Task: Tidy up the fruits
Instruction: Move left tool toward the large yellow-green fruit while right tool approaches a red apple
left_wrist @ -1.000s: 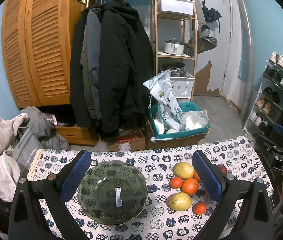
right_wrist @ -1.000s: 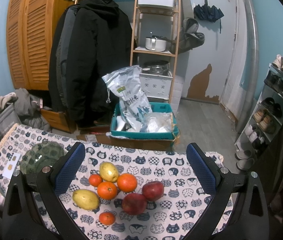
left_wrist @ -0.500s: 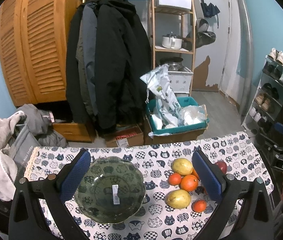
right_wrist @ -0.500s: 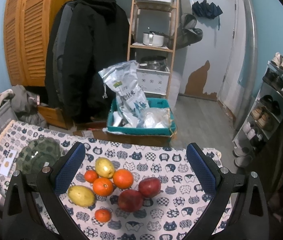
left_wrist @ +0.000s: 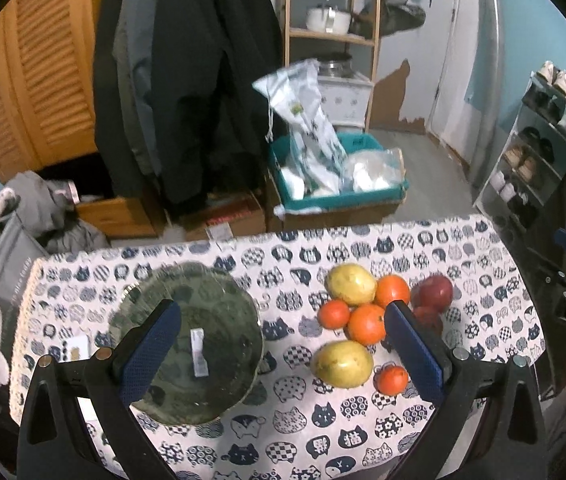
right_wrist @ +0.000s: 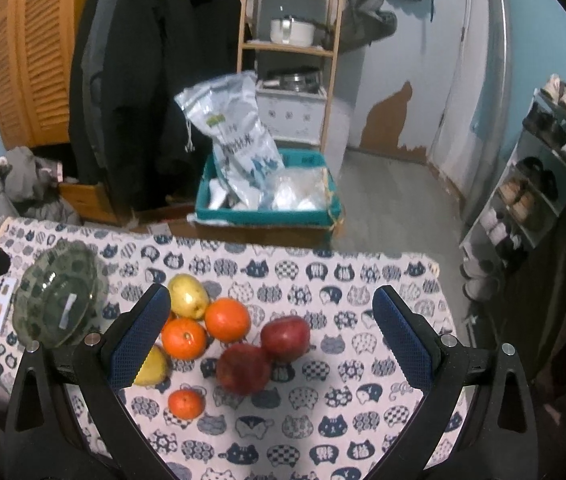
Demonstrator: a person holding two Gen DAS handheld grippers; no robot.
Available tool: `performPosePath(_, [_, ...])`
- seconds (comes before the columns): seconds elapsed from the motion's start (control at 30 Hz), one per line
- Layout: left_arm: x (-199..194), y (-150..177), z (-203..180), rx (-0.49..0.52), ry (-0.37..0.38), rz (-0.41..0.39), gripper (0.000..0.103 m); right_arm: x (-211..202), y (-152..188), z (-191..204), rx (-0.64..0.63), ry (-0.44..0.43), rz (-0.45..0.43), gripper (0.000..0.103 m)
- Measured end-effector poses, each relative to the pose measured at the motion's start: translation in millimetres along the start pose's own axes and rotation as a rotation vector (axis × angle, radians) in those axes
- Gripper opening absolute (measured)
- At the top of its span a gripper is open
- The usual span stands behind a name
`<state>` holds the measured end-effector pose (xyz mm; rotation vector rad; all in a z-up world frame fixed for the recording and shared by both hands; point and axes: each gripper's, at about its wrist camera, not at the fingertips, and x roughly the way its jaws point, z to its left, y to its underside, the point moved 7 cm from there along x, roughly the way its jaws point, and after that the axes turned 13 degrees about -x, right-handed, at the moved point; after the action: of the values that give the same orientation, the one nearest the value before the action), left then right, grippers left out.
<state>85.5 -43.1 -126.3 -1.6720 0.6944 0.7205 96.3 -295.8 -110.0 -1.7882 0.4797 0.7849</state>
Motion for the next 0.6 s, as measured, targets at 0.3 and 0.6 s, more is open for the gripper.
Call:
performPosePath(0.3, [51.2,34.9,-11.1,0.03,-0.007,0.156,0.102,36.4,30.9,14.4,-0.001,-0.062,0.127,0.099])
performPosePath(0.6, [94.0,67.4,-16.8,0.032,-0.018,0.289,0.102,76.3,69.2,26.9,0.026,-0.135,0.265,0.099])
